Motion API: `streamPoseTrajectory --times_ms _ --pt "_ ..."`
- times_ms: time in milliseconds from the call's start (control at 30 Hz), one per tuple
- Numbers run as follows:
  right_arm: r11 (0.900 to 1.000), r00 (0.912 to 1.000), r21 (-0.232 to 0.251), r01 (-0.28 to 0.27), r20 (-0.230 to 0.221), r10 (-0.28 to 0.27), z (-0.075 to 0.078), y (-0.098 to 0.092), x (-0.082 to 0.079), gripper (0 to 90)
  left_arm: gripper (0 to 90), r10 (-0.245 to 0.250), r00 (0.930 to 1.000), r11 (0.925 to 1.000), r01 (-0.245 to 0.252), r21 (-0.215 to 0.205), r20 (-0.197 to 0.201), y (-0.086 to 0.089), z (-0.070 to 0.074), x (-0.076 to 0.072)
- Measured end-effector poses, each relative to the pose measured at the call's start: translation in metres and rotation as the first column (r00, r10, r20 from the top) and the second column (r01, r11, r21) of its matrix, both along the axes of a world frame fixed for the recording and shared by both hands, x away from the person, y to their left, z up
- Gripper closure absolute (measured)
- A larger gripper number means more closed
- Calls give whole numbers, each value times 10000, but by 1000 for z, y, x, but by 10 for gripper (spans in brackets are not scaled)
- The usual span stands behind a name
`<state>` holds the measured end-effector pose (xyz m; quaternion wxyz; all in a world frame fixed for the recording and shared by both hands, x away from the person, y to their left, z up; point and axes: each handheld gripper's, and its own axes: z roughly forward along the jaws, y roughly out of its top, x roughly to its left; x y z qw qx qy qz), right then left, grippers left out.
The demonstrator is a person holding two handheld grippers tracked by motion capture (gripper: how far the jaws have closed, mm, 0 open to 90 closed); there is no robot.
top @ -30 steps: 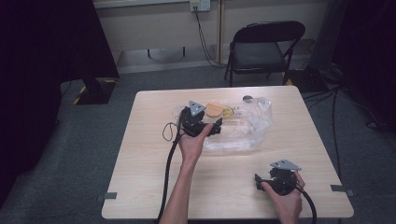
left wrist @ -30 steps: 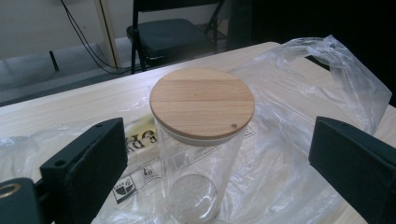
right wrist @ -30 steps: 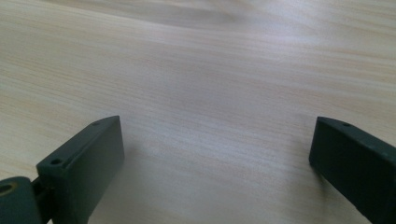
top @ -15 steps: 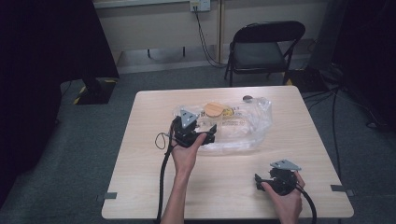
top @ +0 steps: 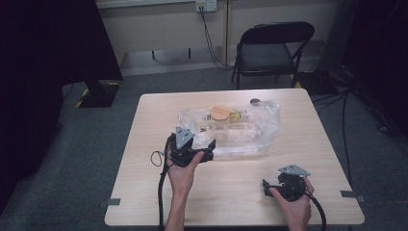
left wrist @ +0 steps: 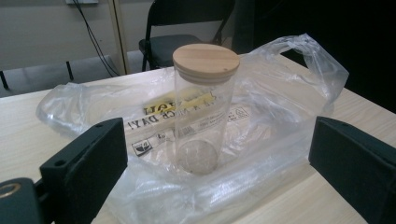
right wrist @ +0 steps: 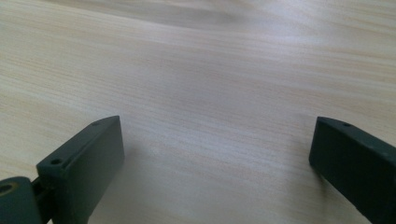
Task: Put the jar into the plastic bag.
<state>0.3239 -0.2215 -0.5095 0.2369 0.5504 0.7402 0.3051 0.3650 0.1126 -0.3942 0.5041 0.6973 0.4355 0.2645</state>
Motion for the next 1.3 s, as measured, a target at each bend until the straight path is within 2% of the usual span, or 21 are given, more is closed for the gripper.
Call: streamPoseTrajectory --times_ms 500,767,1300 --pt "10000 10000 -1 2 1 -2 0 0 0 25 39 285 9995 9996 -285 -13 -147 20 -20 -28" --pt "10000 10000 0 3 0 -3 0 0 0 25 39 508 9981 9987 -507 32 -355 27 -37 -41" --pt "10000 10000 1 3 0 -3 0 0 0 25 38 733 9908 9970 -701 318 -1139 34 -71 -46"
